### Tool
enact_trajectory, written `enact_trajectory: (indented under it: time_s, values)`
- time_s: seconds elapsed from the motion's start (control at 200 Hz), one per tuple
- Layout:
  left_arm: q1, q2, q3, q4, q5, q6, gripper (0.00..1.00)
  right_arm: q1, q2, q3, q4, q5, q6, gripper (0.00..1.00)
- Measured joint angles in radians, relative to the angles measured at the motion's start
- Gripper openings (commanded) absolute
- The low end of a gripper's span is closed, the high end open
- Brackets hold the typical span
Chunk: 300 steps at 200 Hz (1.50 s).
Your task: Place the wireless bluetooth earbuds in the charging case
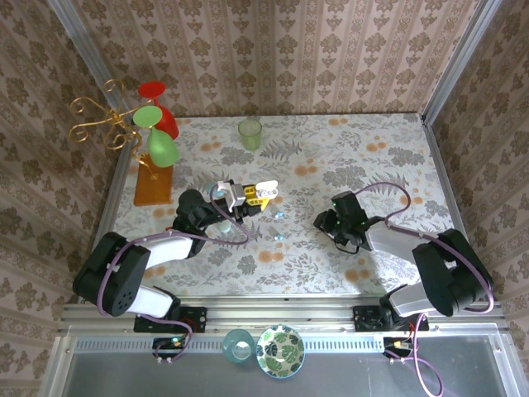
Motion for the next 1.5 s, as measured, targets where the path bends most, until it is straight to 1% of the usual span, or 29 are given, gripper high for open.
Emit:
enact_trajectory:
  time_s: [0.23, 0.54, 0.655, 0.8, 0.94, 1.04, 1.175, 1.32, 1.5]
  values:
    - [0.0, 0.0, 0.0, 0.0, 0.0, 0.0, 0.0, -0.026, 0.076, 0.052, -0.003, -0.013, -0.044, 0.36]
    - [0.001, -0.003, -0.001, 0.0, 0.0, 0.0, 0.0, -0.05, 0.191, 0.189, -0.08, -0.095, -0.169, 0.35]
    - [0.001, -0.016, -0.002, -0.007, 0.0, 0.0, 0.0, -0.052, 0.214, 0.218, -0.069, -0.124, -0.216, 0.35]
    - [0.001, -0.024, -0.002, -0.011, 0.0, 0.0, 0.0, -0.052, 0.185, 0.227, -0.071, -0.128, -0.269, 0.39]
    - [0.001, -0.024, -0.002, -0.018, 0.0, 0.001, 0.0, -0.051, 0.072, 0.201, -0.088, -0.066, -0.281, 0.38]
    - [0.001, -0.024, -0.002, -0.022, 0.0, 0.001, 0.0, -0.053, 0.023, 0.185, -0.106, -0.05, -0.281, 0.37]
    - [0.002, -0.023, -0.002, -0.022, 0.0, 0.0, 0.0, -0.054, 0.018, 0.145, -0.119, -0.048, -0.275, 0.34]
    - [0.002, -0.023, -0.002, -0.022, 0.003, 0.0, 0.0, -0.054, 0.022, 0.109, -0.134, -0.051, -0.265, 0.33]
    - [0.002, -0.023, -0.002, -0.022, 0.003, 0.0, 0.0, -0.054, 0.068, 0.107, -0.11, -0.082, -0.264, 0.32]
